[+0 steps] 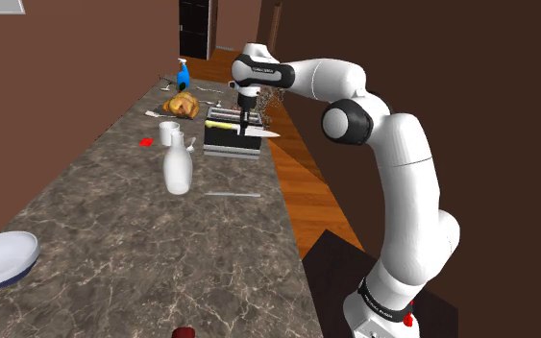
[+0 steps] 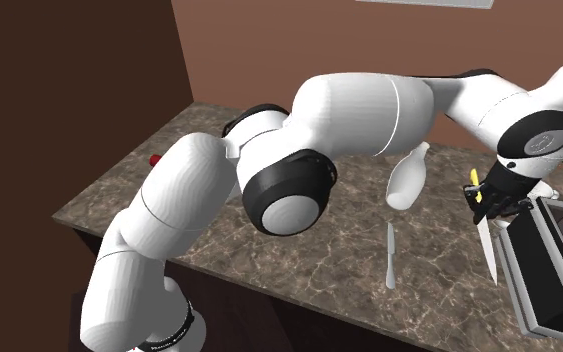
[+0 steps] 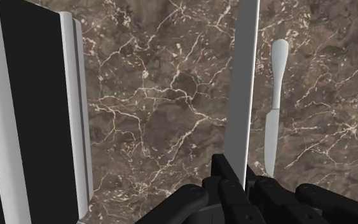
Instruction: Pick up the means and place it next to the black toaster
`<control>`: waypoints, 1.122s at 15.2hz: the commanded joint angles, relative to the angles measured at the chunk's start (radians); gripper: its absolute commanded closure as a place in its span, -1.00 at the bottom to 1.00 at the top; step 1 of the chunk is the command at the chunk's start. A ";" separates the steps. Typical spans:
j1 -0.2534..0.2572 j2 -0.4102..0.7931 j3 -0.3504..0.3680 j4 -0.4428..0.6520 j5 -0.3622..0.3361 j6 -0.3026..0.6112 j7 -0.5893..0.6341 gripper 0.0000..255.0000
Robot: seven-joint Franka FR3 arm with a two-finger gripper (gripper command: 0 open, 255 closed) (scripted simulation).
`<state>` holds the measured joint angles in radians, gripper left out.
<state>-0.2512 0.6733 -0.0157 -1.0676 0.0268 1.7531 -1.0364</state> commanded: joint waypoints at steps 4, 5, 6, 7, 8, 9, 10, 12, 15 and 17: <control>0.001 0.002 0.000 -0.065 0.000 0.067 0.000 1.00; 0.001 0.003 0.000 -0.077 0.000 0.080 -0.001 1.00; 0.001 0.004 0.000 -0.088 0.000 0.093 -0.001 1.00; 0.001 0.006 0.000 -0.099 0.001 0.105 -0.001 1.00; 0.002 0.007 0.000 -0.110 0.001 0.118 -0.001 1.00; 0.002 0.009 0.000 -0.120 0.001 0.130 -0.002 1.00; 0.002 0.012 0.000 -0.130 0.001 0.142 -0.002 1.00; 0.002 0.017 0.001 -0.148 0.001 0.165 -0.002 1.00; 0.002 0.027 0.001 -0.172 0.001 0.199 -0.003 1.00; 0.002 0.034 0.001 -0.187 0.002 0.221 -0.003 1.00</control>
<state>-0.2489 0.7040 -0.0148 -1.2480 0.0283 1.9642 -1.0391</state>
